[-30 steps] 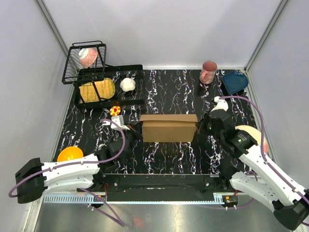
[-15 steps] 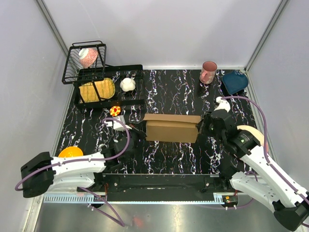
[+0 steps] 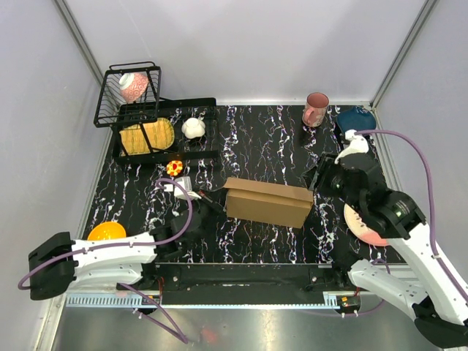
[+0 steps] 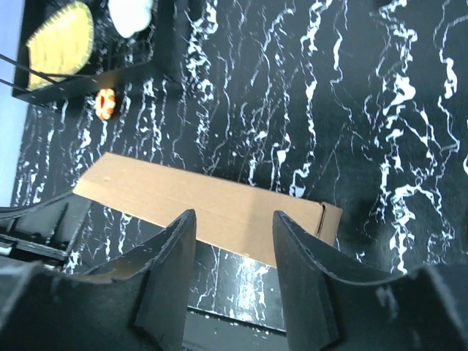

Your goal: Fold the paper box

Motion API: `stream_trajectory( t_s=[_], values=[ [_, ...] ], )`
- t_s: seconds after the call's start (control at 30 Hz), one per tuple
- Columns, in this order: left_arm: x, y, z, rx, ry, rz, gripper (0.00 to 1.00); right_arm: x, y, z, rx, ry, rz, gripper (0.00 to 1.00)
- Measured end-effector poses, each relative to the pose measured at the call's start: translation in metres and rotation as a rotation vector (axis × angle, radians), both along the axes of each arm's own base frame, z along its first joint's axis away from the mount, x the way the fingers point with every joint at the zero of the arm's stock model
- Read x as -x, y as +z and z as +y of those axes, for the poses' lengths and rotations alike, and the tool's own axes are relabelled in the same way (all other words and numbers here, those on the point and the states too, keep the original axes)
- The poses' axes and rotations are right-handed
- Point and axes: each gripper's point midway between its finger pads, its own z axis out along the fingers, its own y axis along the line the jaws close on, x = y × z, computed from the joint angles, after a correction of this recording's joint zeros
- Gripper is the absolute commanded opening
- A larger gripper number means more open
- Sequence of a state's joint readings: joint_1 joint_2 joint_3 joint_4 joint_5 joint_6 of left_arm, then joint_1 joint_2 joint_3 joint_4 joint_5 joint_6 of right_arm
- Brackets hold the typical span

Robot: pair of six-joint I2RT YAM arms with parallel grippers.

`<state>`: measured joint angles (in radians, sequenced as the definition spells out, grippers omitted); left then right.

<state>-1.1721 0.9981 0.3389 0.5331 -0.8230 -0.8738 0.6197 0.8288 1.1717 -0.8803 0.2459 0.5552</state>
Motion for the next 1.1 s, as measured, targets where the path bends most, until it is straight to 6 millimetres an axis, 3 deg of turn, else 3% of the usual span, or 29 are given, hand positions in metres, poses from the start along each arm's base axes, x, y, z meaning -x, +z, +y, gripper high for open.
stream_trajectory(
  t_s=[0.03,0.07,0.13,0.2,0.27,0.37,0.4,0.8,1.0,1.1],
  values=[
    [0.000,0.000,0.000,0.000,-0.001,0.002,0.15,-0.001,0.006,0.001,-0.008,0.002,-0.017,0.31],
    [0.001,0.001,0.000,0.001,-0.002,0.004,0.25,-0.003,0.010,0.002,-0.015,0.004,-0.033,0.24],
    [0.002,-0.001,0.002,-0.003,-0.002,0.013,0.33,-0.005,0.011,0.004,-0.027,0.009,-0.047,0.07],
    [0.004,0.000,0.003,0.001,-0.013,0.019,0.39,-0.008,0.002,0.011,-0.041,0.023,-0.043,0.00],
    [0.010,0.003,0.003,0.007,-0.036,0.024,0.41,-0.010,-0.021,0.018,-0.044,0.040,-0.006,0.00],
    [0.019,-0.013,0.008,-0.037,-0.065,0.064,0.42,-0.005,-0.080,0.028,-0.032,0.064,0.115,0.00],
    [0.021,-0.012,0.009,-0.037,-0.074,0.068,0.43,-0.007,-0.090,0.031,-0.040,0.060,0.124,0.00],
    [0.038,-0.006,0.038,-0.147,-0.102,0.111,0.47,-0.024,-0.090,0.052,-0.192,0.061,0.040,0.00],
    [0.049,-0.026,0.081,-0.340,-0.089,0.132,0.49,-0.024,-0.090,0.053,-0.198,0.057,0.041,0.00],
    [0.053,-0.023,0.096,-0.365,-0.086,0.115,0.51,-0.025,-0.090,0.053,-0.198,0.056,0.041,0.00]
  ],
)
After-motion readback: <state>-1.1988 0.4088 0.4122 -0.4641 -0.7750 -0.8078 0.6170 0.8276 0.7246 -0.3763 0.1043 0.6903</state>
